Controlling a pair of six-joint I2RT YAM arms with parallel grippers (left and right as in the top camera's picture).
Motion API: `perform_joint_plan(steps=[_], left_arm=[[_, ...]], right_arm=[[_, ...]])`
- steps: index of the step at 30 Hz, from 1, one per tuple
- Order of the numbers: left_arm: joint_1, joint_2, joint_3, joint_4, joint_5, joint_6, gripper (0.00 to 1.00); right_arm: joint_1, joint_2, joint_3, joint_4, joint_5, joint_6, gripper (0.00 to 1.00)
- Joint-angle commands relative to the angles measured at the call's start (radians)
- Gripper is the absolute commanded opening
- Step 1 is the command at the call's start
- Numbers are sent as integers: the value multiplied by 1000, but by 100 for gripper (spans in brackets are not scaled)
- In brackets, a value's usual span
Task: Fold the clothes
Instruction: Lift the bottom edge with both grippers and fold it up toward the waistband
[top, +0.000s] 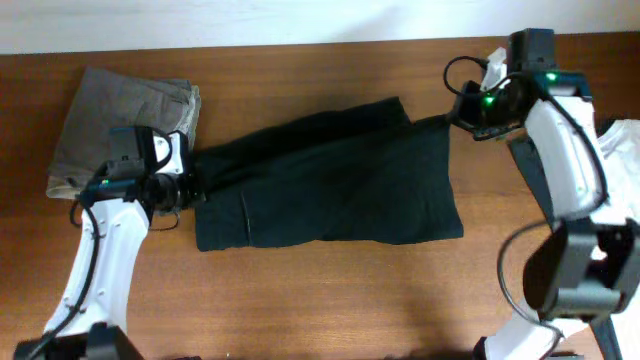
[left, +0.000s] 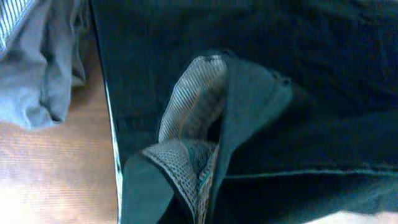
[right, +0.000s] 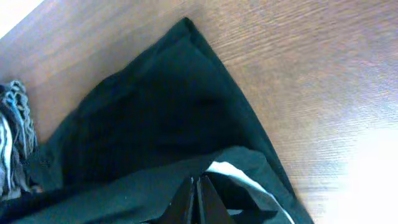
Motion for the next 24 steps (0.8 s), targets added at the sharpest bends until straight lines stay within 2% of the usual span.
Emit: perform_joint_plan(steps=[1, 5, 6, 7, 8, 9, 10, 13, 15, 18, 21, 22, 24], left_arm=[[21, 84, 8, 84, -214, 42, 1], [21, 115, 8, 172, -225, 41, 2], [21, 115, 8, 174, -225, 41, 9], [21, 115, 8, 171, -225, 41, 27], [22, 114, 8, 167, -225, 41, 75], [22, 112, 10, 162, -225, 41, 94], [22, 108, 23, 139, -224, 41, 97], [22, 105, 132, -6, -221, 42, 99], [22, 105, 167, -89, -214, 42, 99], [22, 134, 153, -168, -214, 45, 99], [22, 213, 132, -137, -212, 90, 99], [22, 249, 132, -88, -178, 136, 96], [22, 298, 132, 7, -79, 219, 65]], right_arm=[[-21, 98, 16, 100, 10, 24, 4], [-21, 179, 16, 198, -29, 24, 4], [-21, 182, 16, 202, -28, 23, 4], [-22, 182, 16, 212, -30, 23, 18], [-24, 182, 16, 211, -34, 1, 46], [-31, 181, 17, 201, -39, -16, 52], [-44, 177, 18, 175, -51, -39, 53], [-92, 145, 18, 57, -103, -117, 54], [-116, 124, 18, -80, -104, -183, 55], [-116, 127, 9, -256, 7, -222, 59], [-79, 129, -83, -190, 40, -222, 59], [-61, 129, -129, -100, 27, -262, 58], [-38, 129, -177, 44, 25, -296, 56]])
